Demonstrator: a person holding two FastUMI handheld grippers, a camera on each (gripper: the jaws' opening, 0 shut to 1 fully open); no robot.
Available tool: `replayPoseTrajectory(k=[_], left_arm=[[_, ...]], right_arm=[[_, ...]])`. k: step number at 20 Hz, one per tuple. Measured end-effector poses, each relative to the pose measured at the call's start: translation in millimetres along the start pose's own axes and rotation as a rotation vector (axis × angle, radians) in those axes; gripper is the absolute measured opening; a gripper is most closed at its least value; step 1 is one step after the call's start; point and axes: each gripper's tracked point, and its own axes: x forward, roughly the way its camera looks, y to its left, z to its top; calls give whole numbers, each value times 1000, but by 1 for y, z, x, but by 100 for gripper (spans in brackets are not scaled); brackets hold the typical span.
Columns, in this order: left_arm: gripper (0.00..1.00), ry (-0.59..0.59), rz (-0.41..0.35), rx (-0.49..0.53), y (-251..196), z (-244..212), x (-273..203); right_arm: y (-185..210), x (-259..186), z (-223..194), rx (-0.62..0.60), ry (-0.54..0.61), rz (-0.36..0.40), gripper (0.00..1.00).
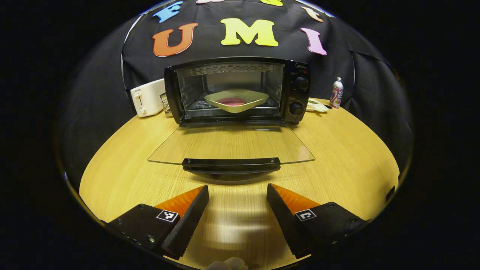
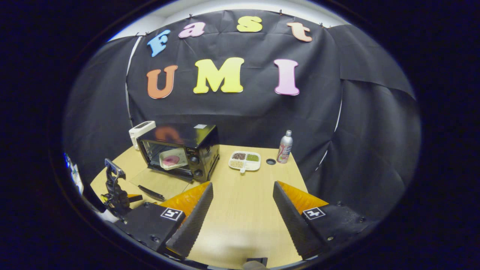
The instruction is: Open the electric oven with the left hand, put the food in, and close the electric oven.
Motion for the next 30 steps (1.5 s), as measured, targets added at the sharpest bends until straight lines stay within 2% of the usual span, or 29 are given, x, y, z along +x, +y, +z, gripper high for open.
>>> replayPoseTrajectory(k=[4, 5, 7, 9, 10, 11, 12, 17, 20, 23, 24, 30], left_arm=[[97, 16, -25, 13, 4, -3, 16], [97, 13, -33, 12, 5, -2, 18], [97, 13, -38, 6, 8, 0, 21], [97, 13, -39, 10, 9, 1, 23], [97, 13, -41, 6, 10, 2, 23], [97, 16, -44, -4, 9, 3, 22], [97, 15, -48, -9, 9, 4, 21], [97, -2, -57, -6, 10, 20, 14], [100, -21, -60, 0, 10, 36, 11], [97, -34, -65, 9, 11, 53, 10], [97, -43, -66, 10, 11, 61, 10], [97, -101, -83, 49, 10, 109, 7]], right_arm=[[9, 2, 1, 37, 13, -23, 96], [10, 2, 2, 39, 13, -33, 100], [11, 3, 3, 44, 14, -47, 96], [12, 4, 2, 53, 18, -56, 100], [14, 5, 2, 57, 22, -57, 96], [13, 6, 6, 61, 21, -58, 100], [15, 7, 7, 60, 21, -58, 96], [24, 13, 7, 67, 25, -47, 96], [29, 17, 7, 80, 23, -41, 96], [32, 22, 6, 90, 27, -39, 96], [33, 23, 6, 98, 26, -38, 100], [35, 27, 2, 151, 39, -34, 96]])
